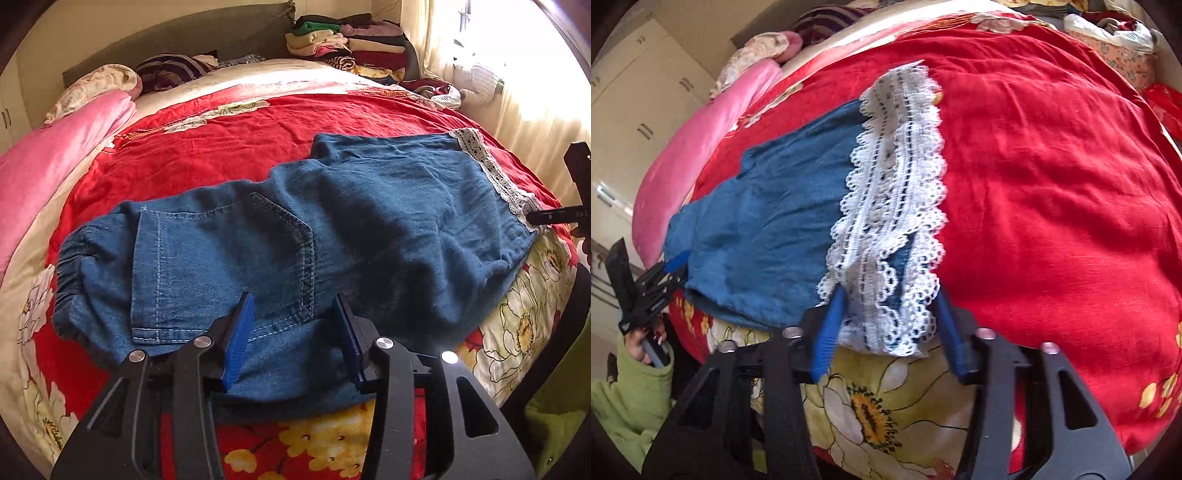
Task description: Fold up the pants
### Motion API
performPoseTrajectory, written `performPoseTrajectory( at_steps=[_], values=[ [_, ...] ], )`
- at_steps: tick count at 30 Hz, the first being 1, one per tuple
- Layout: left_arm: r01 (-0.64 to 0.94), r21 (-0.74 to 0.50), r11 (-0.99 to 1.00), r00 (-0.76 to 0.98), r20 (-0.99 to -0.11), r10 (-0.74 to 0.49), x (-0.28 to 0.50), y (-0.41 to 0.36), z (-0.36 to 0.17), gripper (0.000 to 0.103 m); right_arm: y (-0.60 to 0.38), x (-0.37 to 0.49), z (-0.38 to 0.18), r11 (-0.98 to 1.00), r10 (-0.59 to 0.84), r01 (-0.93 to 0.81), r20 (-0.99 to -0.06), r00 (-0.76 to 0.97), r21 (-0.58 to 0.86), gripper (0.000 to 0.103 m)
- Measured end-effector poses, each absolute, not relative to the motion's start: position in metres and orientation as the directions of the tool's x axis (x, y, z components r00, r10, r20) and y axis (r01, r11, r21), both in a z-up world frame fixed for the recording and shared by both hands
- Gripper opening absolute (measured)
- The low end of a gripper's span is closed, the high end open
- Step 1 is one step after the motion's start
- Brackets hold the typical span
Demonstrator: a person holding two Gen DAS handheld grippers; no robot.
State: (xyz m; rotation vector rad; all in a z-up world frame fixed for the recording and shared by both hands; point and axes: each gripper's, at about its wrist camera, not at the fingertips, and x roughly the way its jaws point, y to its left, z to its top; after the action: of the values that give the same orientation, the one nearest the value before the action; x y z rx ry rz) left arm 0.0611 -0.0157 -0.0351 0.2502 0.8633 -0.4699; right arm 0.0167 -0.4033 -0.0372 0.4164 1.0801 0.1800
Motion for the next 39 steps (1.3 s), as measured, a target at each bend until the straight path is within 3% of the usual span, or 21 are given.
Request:
performPoseTrajectory(
  at_steps=[3,8,16,19,21,23,25,27,34,39],
  values=[
    [0.471,0.02,0.882,0.566,-0.774,-0.285,0.064,-0.007,-0.032,0.043,-0.391,0.015,-0.029,0.93,0.325,0.002,-0.825,0.462,0.368,0.012],
    [0.427,0.001,0.904,0.573,-0.774,-0.269,0.074,0.017,-0.03,0.043,-0.39,0.007,-0.012,0.968,0.234,-0.034,-0.847,0.477,0.249,0.011],
    [0.414,-0.032,0.91,0.569,-0.771,-0.286,0.076,0.029,-0.033,0.043,-0.388,0.01,-0.032,0.985,0.155,-0.001,-0.901,0.405,0.17,0.014],
    [0.414,-0.049,0.909,0.57,-0.764,-0.301,0.075,0.031,-0.028,0.043,-0.384,0.007,-0.026,0.988,0.138,0.001,-0.897,0.42,0.152,0.025],
    [0.41,-0.066,0.91,0.585,-0.747,-0.318,0.07,0.037,-0.018,0.047,-0.389,0.001,-0.012,0.991,0.102,0.024,-0.878,0.468,0.128,0.044],
    [0.392,-0.051,0.919,0.627,-0.716,-0.307,0.063,0.047,-0.002,0.049,-0.391,-0.006,0.001,0.993,0.079,0.037,-0.852,0.518,0.115,0.047],
    [0.364,-0.033,0.931,0.667,-0.688,-0.285,0.059,0.058,0.012,0.062,-0.387,-0.011,0.014,0.991,0.092,0.026,-0.816,0.57,0.13,0.051],
    [0.327,-0.019,0.945,0.695,-0.673,-0.254,0.058,0.07,0.022,0.063,-0.375,-0.012,0.023,0.99,0.117,-0.004,-0.785,0.608,0.144,0.061],
    [0.184,-0.073,0.98,0.681,-0.709,-0.181,0.07,0.115,0.014,0.071,-0.298,0.004,0.019,0.969,0.232,-0.208,-0.764,0.603,0.13,0.067],
    [0.159,-0.169,0.973,0.639,-0.733,-0.232,0.085,0.121,-0.004,0.072,-0.275,0.019,-0.003,0.961,0.262,-0.223,-0.79,0.554,0.163,0.067]
  ],
)
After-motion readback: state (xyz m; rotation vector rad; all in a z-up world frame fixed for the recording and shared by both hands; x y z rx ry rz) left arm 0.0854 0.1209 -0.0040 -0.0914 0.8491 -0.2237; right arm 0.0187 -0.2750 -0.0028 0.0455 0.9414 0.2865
